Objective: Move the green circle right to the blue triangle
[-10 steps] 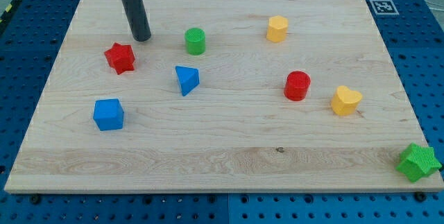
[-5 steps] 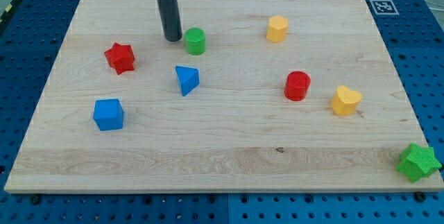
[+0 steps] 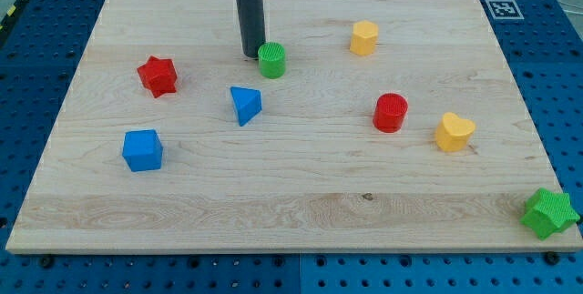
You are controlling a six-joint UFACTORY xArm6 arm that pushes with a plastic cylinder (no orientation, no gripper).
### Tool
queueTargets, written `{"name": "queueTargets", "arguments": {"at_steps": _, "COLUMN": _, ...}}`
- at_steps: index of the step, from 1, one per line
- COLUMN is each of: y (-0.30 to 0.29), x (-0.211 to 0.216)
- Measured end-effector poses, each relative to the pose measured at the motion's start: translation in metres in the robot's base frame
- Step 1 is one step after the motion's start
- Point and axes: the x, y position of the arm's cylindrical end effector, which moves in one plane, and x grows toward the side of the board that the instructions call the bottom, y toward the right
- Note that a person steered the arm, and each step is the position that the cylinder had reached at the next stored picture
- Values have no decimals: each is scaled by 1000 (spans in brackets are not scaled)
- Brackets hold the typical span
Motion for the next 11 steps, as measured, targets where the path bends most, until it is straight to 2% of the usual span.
{"name": "queueTargets", "arguments": {"at_steps": 8, "y": 53, "x": 18}}
{"name": "queueTargets", "arguments": {"at_steps": 11, "y": 53, "x": 34}}
